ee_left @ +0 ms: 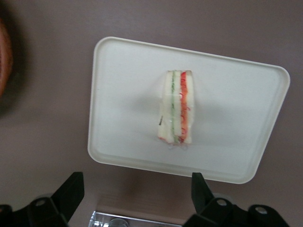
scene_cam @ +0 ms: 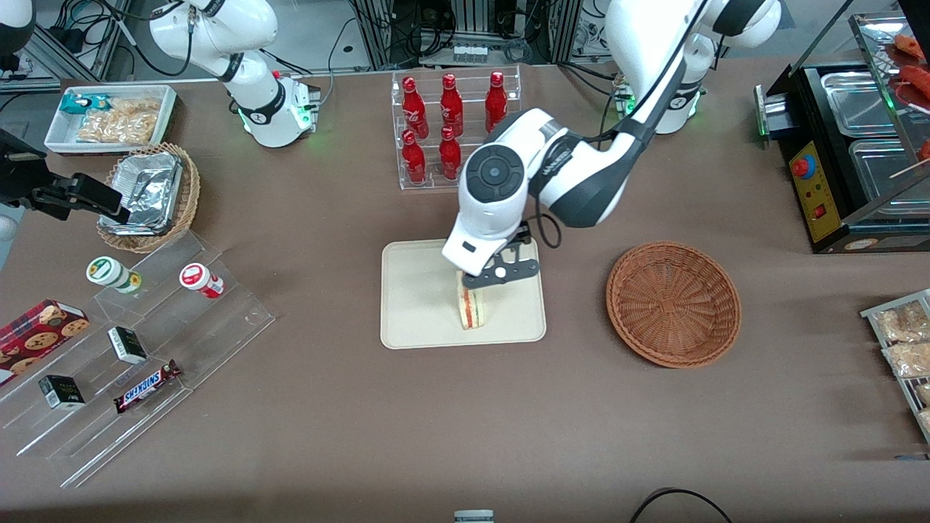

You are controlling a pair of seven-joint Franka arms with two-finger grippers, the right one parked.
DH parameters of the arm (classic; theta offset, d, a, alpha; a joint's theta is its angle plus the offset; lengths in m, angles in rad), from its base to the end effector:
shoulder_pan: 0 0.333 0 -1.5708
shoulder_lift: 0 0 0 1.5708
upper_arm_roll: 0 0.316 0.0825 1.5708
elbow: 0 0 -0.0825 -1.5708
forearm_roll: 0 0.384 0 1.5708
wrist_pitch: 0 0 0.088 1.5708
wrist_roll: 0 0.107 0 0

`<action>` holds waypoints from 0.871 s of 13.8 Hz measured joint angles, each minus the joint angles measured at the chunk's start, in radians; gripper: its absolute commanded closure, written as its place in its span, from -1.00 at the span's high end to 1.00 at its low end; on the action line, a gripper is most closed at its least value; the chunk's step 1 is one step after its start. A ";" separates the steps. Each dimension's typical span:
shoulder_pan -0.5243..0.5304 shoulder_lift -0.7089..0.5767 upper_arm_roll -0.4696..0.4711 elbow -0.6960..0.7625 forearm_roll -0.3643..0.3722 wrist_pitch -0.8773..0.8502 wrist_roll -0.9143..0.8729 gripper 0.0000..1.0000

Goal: Place sandwich from basket to tray

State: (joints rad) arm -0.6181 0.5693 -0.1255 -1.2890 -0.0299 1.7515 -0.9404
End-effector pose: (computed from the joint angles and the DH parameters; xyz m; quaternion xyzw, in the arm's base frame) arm 0.5316 -0.4665 0.4117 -0.9915 -0.1094 0.0705 0.0057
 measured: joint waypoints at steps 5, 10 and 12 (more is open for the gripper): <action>0.025 -0.022 0.081 -0.014 0.000 -0.070 0.070 1.00; 0.186 -0.143 0.090 -0.123 -0.002 -0.114 0.307 1.00; 0.247 -0.183 0.091 -0.147 -0.011 -0.158 0.391 1.00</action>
State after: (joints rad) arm -0.3714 0.3863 -0.0342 -1.4357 -0.0407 1.5937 -0.5489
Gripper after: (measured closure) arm 0.000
